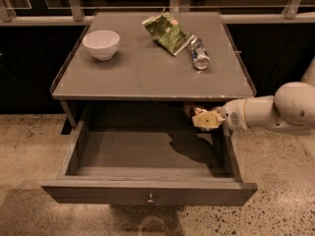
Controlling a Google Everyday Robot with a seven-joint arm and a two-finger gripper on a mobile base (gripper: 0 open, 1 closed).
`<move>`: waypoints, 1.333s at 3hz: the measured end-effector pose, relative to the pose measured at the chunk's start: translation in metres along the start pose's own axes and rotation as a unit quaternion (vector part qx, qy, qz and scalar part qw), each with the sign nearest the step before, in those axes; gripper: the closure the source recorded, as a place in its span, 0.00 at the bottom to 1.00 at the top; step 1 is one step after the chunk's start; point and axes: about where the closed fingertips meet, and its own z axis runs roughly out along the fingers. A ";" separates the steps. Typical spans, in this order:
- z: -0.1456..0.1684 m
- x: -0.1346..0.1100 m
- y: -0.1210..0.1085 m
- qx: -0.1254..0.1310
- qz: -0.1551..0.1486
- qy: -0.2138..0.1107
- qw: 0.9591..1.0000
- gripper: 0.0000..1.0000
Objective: Pick orange can from top drawer and place on counter
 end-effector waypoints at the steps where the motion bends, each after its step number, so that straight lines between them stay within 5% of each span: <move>1: 0.000 0.000 0.000 0.000 0.000 0.000 1.000 1.00; 2: 0.007 0.001 0.005 -0.014 -0.001 0.008 1.000 1.00; 4: -0.011 0.032 0.054 -0.035 0.038 0.043 0.998 1.00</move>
Offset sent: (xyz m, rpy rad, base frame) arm 0.0004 0.0132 -0.0054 0.0103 0.0343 0.0539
